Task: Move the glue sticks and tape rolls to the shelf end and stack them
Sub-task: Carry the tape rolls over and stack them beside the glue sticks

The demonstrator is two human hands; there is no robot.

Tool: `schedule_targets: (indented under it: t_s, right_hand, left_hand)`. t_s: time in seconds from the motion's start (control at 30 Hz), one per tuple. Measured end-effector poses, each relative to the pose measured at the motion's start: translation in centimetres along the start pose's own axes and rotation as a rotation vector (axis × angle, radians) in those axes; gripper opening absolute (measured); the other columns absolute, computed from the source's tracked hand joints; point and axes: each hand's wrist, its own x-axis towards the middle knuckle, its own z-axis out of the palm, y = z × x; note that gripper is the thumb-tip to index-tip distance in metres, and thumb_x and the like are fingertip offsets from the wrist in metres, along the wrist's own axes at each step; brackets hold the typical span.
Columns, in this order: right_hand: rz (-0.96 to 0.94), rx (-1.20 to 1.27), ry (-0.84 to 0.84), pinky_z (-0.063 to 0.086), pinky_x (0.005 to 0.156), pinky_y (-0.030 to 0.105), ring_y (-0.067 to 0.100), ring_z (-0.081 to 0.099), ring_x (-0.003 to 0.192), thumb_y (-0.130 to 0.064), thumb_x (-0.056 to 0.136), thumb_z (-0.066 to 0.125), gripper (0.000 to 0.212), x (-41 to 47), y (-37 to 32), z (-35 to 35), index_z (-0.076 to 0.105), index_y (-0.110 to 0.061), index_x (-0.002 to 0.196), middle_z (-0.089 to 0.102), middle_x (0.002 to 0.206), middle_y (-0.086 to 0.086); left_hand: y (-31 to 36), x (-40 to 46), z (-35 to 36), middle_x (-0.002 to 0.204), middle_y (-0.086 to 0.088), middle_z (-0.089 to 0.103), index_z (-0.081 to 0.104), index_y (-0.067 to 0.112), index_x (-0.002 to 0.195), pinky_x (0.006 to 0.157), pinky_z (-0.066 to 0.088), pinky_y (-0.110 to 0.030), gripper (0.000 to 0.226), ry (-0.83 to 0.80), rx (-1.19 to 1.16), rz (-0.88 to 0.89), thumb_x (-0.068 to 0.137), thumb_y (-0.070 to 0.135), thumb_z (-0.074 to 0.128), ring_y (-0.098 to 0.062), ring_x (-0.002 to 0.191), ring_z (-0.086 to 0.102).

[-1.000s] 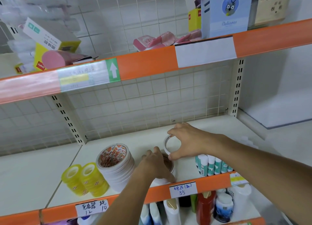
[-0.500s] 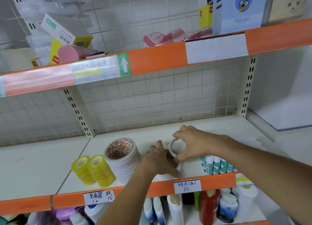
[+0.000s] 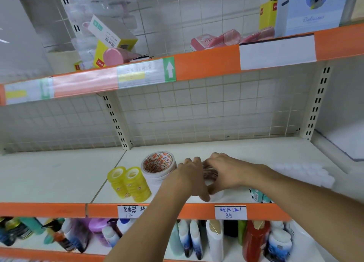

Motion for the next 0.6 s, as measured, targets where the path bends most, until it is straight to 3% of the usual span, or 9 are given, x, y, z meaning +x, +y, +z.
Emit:
schedule_targets:
  t_s: [0.17,0.27,0.47,0.6]
  right_hand:
    - [-0.041,0.02,0.032,0.045,0.067,0.028,0.008,0.049,0.087,-0.058,0.057,0.08,0.05,0.5,0.0,0.9,0.061,-0.034,0.096,0.047,0.095,-0.009]
    - [-0.034,0.034,0.043,0.049,0.063,0.028,0.009,0.055,0.076,-0.056,0.054,0.081,0.042,0.6,0.0,1.4,0.061,-0.032,0.083,0.055,0.085,-0.008]
    - [-0.045,0.05,0.045,0.052,0.069,0.032,0.012,0.055,0.083,-0.059,0.053,0.078,0.043,0.5,-0.4,1.4,0.058,-0.034,0.082,0.054,0.088,-0.006]
    - [-0.045,0.038,0.031,0.055,0.083,0.036,0.015,0.056,0.095,-0.054,0.063,0.079,0.051,0.3,-0.9,1.3,0.062,-0.026,0.102,0.054,0.102,-0.003]
  left_hand:
    - [-0.1,-0.8,0.1,0.132,-0.011,0.046,0.035,0.011,0.139,0.096,0.044,-0.039,0.086,0.048,-0.013,0.026,0.072,0.036,0.083,-0.031,0.121,0.049]
    - [0.0,-1.3,0.2,0.132,-0.01,0.047,0.037,0.012,0.138,0.093,0.043,-0.036,0.082,0.071,-0.024,0.033,0.073,0.035,0.083,-0.029,0.121,0.05]
    - [-0.1,-2.1,0.2,0.127,-0.011,0.049,0.042,0.011,0.133,0.09,0.044,-0.034,0.071,0.116,-0.022,0.041,0.075,0.029,0.08,-0.029,0.115,0.052]
    - [0.5,-2.4,-0.7,0.128,-0.011,0.05,0.042,0.009,0.137,0.094,0.044,-0.034,0.073,0.213,-0.011,0.081,0.077,0.029,0.078,-0.029,0.119,0.05]
